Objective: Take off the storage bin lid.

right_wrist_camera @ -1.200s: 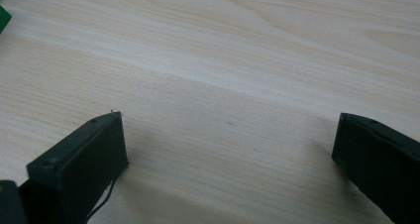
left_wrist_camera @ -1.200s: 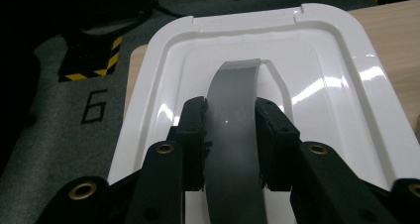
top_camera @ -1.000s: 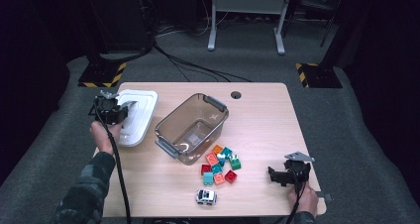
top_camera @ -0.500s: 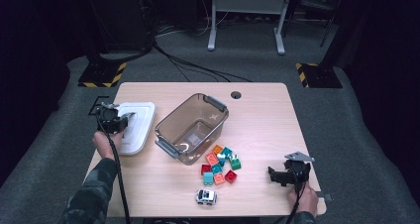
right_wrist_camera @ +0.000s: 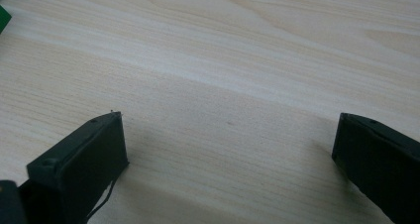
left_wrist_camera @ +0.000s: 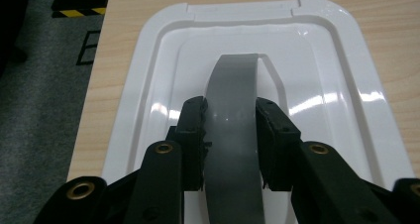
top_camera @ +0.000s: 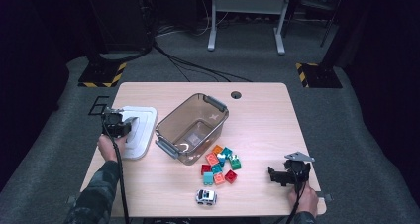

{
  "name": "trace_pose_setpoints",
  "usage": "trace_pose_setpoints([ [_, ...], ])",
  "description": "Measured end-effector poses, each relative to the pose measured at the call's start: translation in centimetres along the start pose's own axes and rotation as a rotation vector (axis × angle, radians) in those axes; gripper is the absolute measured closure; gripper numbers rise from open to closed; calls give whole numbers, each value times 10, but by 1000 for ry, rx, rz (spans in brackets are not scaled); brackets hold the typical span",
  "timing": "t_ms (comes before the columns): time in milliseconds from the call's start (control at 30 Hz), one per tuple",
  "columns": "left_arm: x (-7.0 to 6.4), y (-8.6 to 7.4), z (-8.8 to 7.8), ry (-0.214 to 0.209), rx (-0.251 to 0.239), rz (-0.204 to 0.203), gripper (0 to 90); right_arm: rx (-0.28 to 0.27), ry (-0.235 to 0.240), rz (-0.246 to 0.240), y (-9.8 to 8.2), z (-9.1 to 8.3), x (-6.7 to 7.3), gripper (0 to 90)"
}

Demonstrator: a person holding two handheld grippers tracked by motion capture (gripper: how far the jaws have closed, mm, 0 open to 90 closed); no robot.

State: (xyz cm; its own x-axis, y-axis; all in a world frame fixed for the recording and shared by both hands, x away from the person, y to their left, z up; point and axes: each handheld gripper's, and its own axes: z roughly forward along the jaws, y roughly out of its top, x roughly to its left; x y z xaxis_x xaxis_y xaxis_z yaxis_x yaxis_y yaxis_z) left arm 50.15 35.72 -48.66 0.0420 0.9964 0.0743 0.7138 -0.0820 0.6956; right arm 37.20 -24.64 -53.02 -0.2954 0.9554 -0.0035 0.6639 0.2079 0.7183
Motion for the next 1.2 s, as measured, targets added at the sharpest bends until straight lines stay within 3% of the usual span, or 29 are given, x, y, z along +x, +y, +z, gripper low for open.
trace_pose_setpoints([
  [167,1,-1,0,-5,-10,-8,660,0,2,3,0,0,0,0],
  [333,5,-1,-9,-24,-31,-48,400,0,2,2,0,0,0,0],
  [400,8,-3,-19,-64,-53,-62,315,0,2,2,0,0,0,0],
  [533,10,-8,-31,-97,-79,-46,217,0,2,2,0,0,0,0],
  [633,10,-13,-40,-143,-63,-14,148,0,3,2,0,0,0,0],
  [733,10,-19,-51,-158,-79,17,100,1,2,2,0,0,0,0],
  [867,11,-29,-62,-186,-78,28,21,1,2,3,0,0,1,0],
  [1067,8,-48,-74,-250,-84,35,0,1,3,2,0,0,1,0],
  [1200,3,-64,-83,-284,-97,74,0,2,3,1,0,0,1,0],
])
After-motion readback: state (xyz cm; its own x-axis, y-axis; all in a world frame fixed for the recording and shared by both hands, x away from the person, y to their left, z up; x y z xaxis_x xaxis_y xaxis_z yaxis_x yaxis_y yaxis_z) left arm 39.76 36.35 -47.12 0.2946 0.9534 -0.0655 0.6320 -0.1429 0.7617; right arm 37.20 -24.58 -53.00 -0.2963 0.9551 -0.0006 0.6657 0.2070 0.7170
